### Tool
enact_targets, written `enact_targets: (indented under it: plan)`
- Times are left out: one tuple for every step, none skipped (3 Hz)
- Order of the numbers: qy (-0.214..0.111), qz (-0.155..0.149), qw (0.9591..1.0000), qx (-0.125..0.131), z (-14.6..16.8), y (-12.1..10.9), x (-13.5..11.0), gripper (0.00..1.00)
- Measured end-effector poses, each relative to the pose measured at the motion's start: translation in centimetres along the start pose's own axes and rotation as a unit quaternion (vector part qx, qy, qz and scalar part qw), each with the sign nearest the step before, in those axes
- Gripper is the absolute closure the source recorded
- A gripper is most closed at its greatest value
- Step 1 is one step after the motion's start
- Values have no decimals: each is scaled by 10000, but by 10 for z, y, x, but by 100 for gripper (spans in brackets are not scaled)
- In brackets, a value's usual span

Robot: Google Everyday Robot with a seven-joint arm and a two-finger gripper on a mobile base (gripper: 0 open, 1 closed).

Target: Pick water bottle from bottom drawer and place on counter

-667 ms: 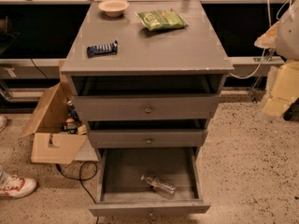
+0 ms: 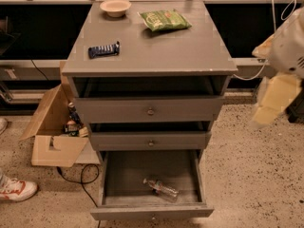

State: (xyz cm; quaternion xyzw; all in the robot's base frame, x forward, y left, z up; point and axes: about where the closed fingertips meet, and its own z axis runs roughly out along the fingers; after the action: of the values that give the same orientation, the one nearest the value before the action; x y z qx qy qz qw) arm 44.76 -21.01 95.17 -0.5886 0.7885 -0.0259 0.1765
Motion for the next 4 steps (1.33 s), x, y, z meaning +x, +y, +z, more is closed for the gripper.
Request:
enact_targets:
  plan:
    - [-380,413,9981,-262,74,16,5,0]
    - [-1171,809,9883,-550,165,31,-1,0]
    - [-1847,1109,9746,-607,217,38,-18,0]
    - [-1945,1161,9731,-427,219,28,-23,0]
